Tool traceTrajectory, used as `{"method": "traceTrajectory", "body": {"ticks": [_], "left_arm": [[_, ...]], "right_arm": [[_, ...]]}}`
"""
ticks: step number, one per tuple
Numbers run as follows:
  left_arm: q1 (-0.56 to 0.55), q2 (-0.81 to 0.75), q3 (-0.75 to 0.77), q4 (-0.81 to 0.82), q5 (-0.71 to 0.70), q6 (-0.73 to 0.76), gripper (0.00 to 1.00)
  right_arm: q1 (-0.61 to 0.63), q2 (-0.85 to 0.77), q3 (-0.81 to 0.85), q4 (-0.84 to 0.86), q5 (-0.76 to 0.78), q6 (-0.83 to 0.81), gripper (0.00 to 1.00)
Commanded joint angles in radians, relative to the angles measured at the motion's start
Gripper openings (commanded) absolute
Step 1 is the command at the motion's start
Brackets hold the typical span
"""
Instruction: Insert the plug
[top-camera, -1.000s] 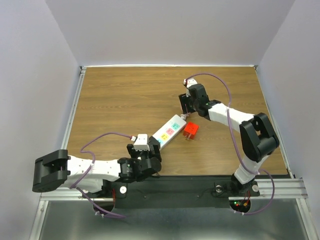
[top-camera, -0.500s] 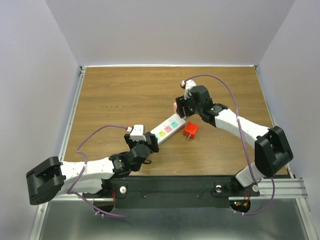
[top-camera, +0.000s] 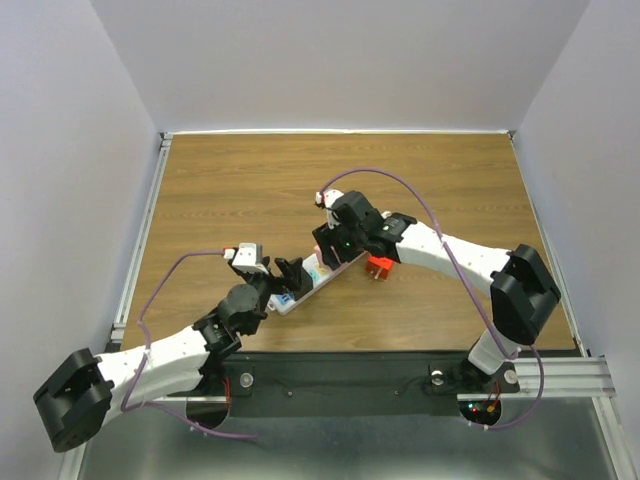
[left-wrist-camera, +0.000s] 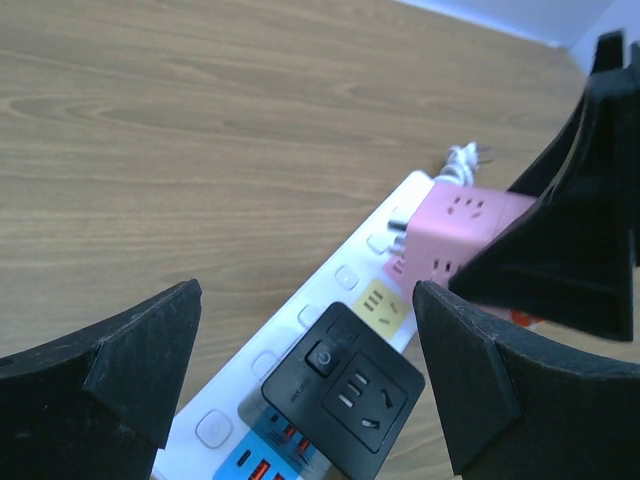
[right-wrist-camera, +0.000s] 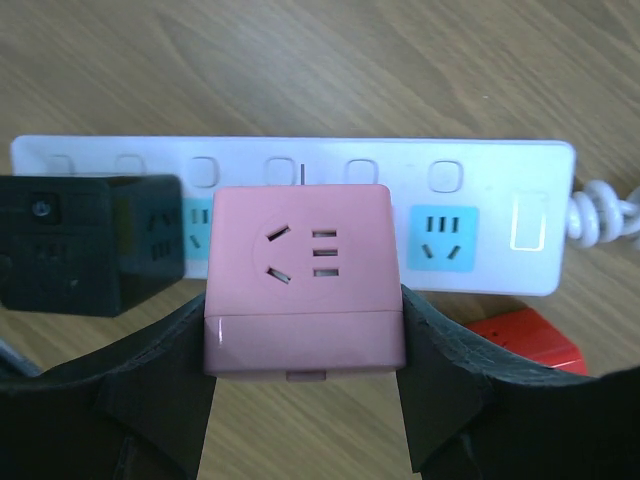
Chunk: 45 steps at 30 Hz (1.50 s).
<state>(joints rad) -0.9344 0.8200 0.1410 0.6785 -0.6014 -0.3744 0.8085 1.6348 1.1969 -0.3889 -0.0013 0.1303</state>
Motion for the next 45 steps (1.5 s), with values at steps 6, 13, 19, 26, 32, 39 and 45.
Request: {"method": "traceTrajectory", "body": {"ticks": [6,13,19,26,32,39,45], "left_arm": [[0.037,-0.073,-0.043,0.124,0.133,0.028,0.99],[0.036,-0.087,-0.064,0.13,0.152,0.019,0.99],[0.036,-0.094,-0.077,0.133,0.178,0.011,0.99],[0.036,-0.024,-0.052,0.136,0.183,0.012,0.99],[0.036,-0.036,-0.06,0.141,0.19,0.014,0.98],[0.036,-0.036,-0.063,0.147,0.201,0.015,0.98],[0.036,-0.025,-0.064,0.151,0.209,0.015,0.98]], "right_arm": [[0.034,0.12,0.326,-0.364,0.017,0.075,0.0],[0.032,0.264,0.573,-0.639,0.02,0.032,0.0],[0.032,0.365,0.777,-0.791,-0.035,0.003,0.0],[0.029,0.422,0.802,-0.829,-0.107,-0.012,0.0],[0.029,0.407,0.71,-0.832,-0.129,-0.006,0.0],[0.027,0.441,0.766,-0.855,-0.112,-0.004,0.01],[0.029,0.49,0.82,-0.858,-0.115,-0.015,0.0]]}}
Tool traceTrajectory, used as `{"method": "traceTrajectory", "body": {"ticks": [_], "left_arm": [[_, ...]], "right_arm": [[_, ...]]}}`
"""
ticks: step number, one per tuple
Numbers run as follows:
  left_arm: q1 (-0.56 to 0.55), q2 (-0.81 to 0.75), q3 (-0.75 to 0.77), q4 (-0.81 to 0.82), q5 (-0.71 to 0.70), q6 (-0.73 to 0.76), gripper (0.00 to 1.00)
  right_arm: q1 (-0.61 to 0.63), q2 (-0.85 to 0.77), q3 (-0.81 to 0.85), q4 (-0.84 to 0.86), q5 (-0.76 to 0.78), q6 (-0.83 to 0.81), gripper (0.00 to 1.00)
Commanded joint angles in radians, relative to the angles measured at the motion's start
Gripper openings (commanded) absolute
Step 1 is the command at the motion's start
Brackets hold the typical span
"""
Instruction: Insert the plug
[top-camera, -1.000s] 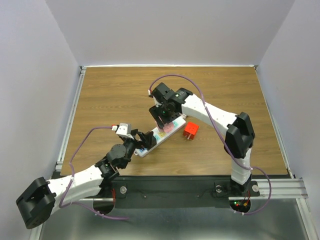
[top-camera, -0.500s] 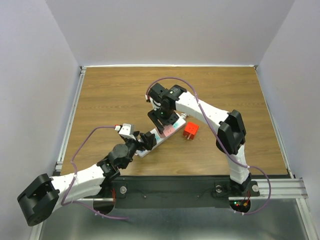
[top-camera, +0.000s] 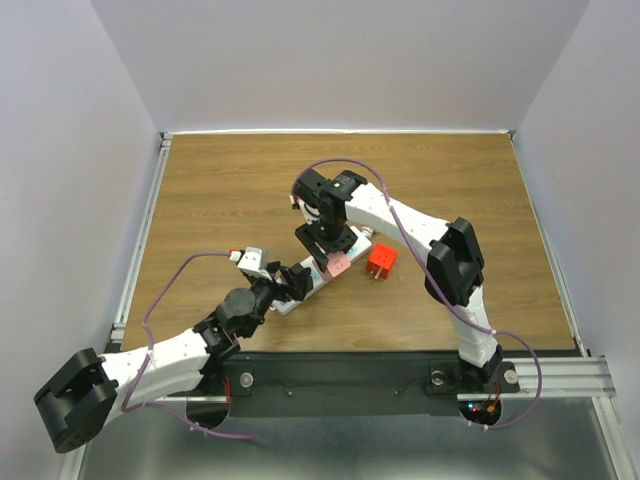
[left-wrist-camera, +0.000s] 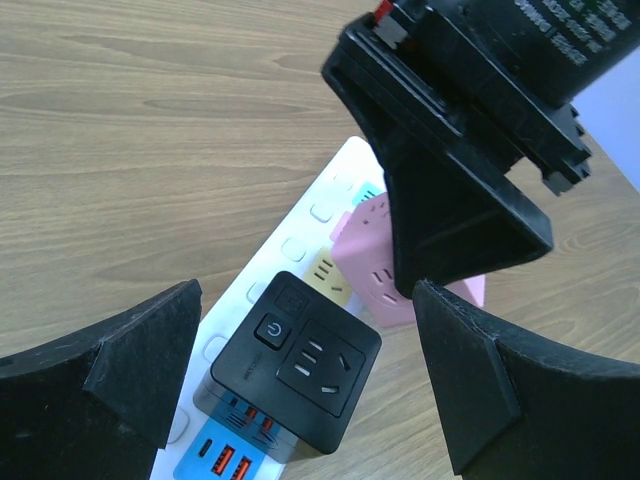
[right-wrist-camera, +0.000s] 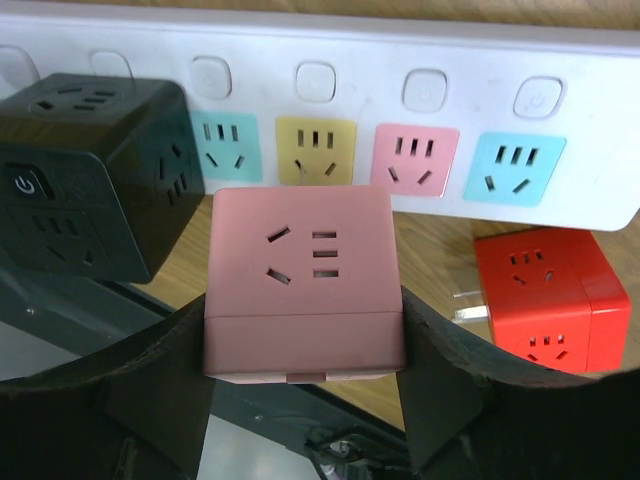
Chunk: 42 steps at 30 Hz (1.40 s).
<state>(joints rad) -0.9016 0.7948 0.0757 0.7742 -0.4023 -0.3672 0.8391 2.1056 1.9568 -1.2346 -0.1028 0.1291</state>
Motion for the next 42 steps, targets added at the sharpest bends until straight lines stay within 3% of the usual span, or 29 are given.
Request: {"method": "traceTrajectory", "body": {"ticks": [1,29,42], "left_arm": [[0.003,0.004,0.001,0.059,0.01,0.008,0.98],[0.003,0.001,-0.002,0.068,0.026,0.016,0.98],[0.004,0.0,-0.005,0.073,0.031,0.017,0.98]], "right_arm": [[-0.002,0.024,0.068,-0.012,-0.018,-0.016,0.0],[-0.002,0.103,0.09,-0.023,0.078,0.004,0.0],[-0.002,0.057,0.057,-0.028,0.129,0.014,0.0]]}}
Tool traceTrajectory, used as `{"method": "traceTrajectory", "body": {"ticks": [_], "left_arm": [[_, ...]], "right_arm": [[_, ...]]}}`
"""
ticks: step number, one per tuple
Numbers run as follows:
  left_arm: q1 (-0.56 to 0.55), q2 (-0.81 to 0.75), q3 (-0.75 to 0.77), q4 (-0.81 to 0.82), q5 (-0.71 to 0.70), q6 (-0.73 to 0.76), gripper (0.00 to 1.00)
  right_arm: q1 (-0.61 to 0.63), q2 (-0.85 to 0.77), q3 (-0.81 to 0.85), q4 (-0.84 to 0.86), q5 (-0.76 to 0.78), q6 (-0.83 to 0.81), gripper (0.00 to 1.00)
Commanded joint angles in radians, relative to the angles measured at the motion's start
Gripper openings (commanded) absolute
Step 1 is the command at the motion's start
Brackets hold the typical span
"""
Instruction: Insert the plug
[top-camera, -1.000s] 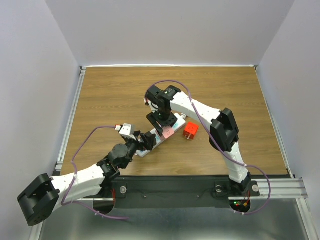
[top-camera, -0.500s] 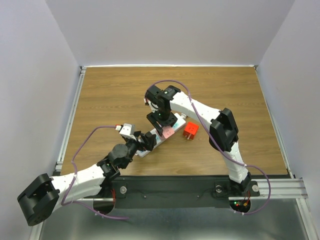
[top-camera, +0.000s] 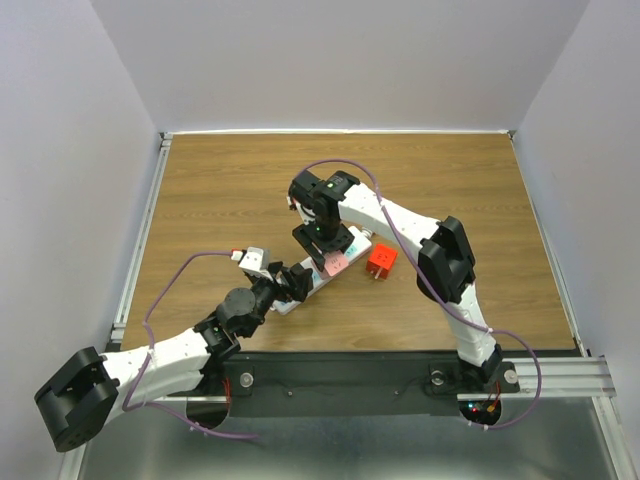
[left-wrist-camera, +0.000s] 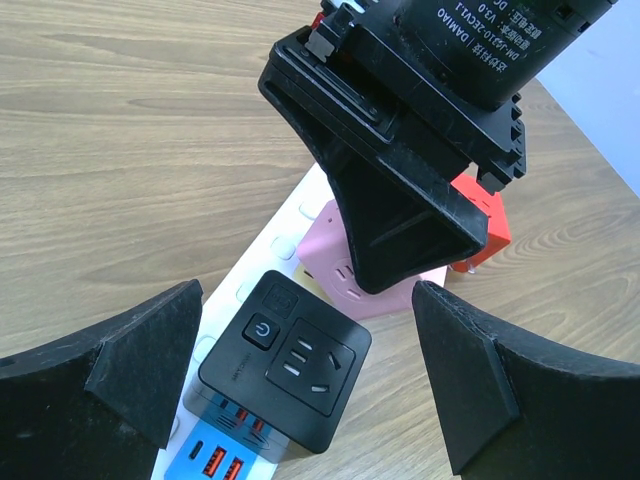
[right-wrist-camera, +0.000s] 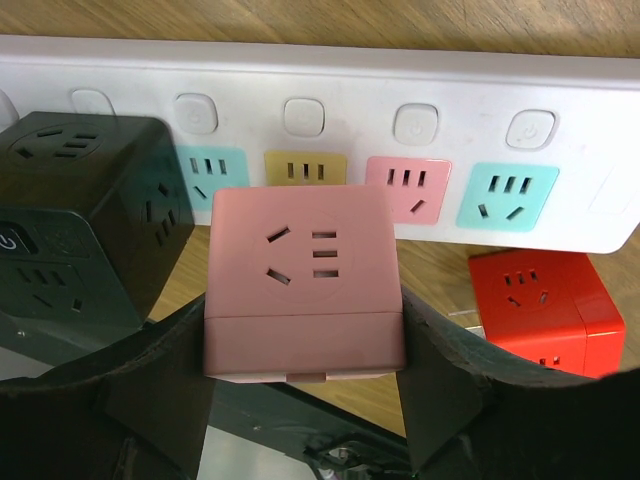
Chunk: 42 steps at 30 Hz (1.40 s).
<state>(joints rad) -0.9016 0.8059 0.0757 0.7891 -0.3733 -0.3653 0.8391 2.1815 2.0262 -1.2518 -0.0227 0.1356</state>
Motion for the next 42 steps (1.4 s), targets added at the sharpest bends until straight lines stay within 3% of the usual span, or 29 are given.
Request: {"method": "traceTrajectory", "body": {"ticks": [1,16,42], "left_arm": [[0.004,-0.011,-0.004,0.059,0.004,0.016,0.98],[0.004,-0.016,-0.008,0.061,0.002,0.017,0.98],[0.004,-0.028,-0.017,0.073,0.039,0.017,0.97]], "right_arm": [[-0.002,-0.022,-0.017,-0.012,0.047,0.007,0.0],[-0.002,-0.074,-0.063,-0.017,0.046,0.016,0.0],[0.0,0.175,0.192,0.029,0.153,-0.008,0.0]]}}
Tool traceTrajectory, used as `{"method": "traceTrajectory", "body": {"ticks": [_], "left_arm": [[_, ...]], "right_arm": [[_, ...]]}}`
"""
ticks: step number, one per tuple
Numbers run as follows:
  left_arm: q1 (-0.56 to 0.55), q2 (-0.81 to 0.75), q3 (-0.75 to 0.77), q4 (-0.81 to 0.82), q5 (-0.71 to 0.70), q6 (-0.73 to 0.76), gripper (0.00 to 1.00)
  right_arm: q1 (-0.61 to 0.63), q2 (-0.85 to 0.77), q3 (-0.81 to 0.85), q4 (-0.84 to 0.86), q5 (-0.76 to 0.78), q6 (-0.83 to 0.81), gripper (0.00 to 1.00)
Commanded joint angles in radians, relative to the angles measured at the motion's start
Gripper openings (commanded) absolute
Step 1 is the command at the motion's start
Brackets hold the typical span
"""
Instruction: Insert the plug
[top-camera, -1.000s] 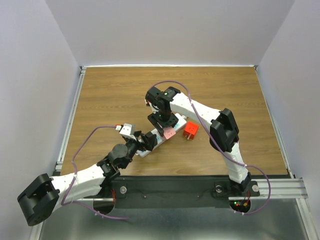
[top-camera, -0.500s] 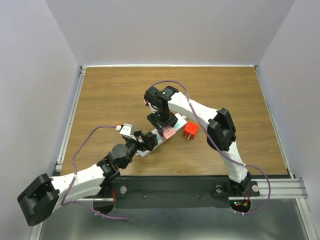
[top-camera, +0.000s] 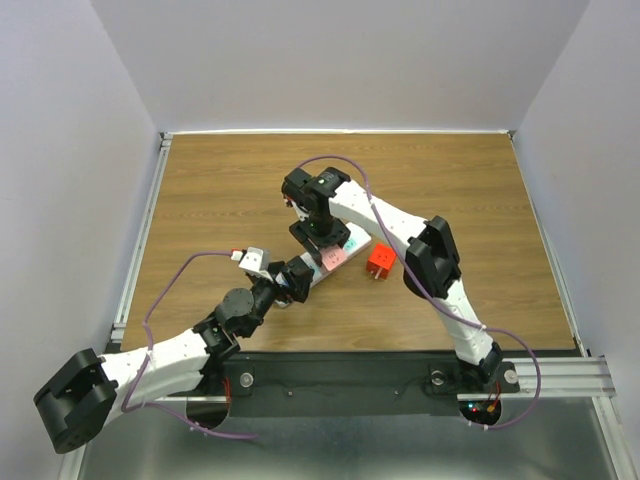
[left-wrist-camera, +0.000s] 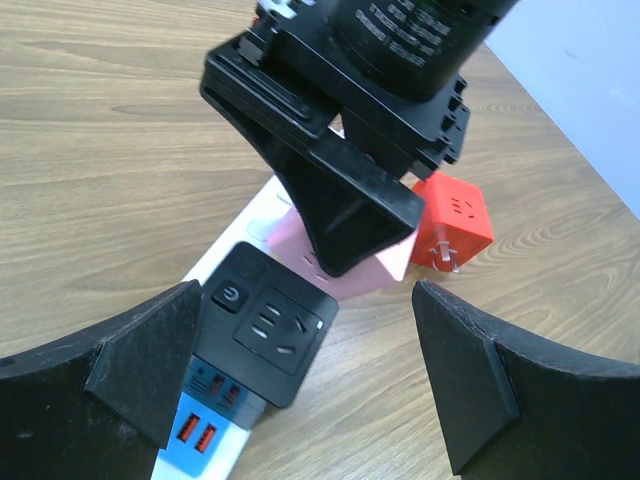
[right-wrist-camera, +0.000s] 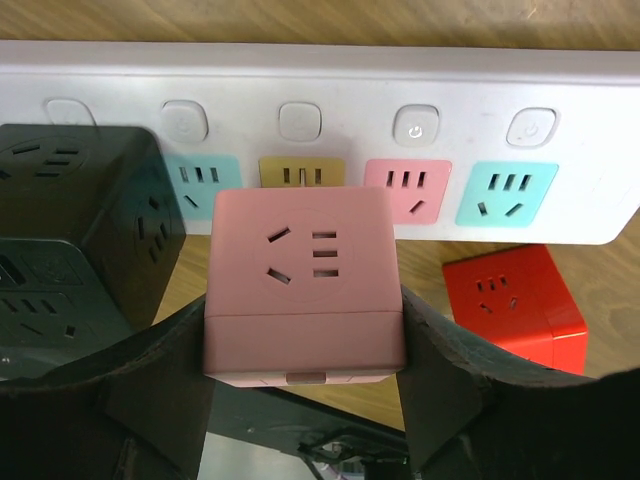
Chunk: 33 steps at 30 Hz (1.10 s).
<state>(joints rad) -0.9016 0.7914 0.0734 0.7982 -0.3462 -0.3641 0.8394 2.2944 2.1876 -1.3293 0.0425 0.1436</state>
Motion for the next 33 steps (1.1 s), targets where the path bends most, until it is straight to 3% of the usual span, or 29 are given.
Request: {"method": "traceTrajectory", "body": {"ticks": [1,15,27,33], "left_arm": [[0.004,-0.014,-0.015,0.065,0.018,0.016,0.97],[0.003,0.066,0.003,0.065,-0.063,0.011,0.96],[0.004,-0.011,-0.021,0.137,-0.273,0.066,0.96],[0.007,0.1,0.011,0.21,-0.373,0.097,0.99]], "right_arm": [[0.0,0.079,0.038,0.111,0.092,-0.018,0.01],[-0.025,0.14,0.225,0.127,0.086,-0.101,0.01],[-0.043,0.132,0.207,0.15,0.027,-0.121,0.0],[-0.046,0.112,0.184,0.156,0.007,-0.121,0.0]]}}
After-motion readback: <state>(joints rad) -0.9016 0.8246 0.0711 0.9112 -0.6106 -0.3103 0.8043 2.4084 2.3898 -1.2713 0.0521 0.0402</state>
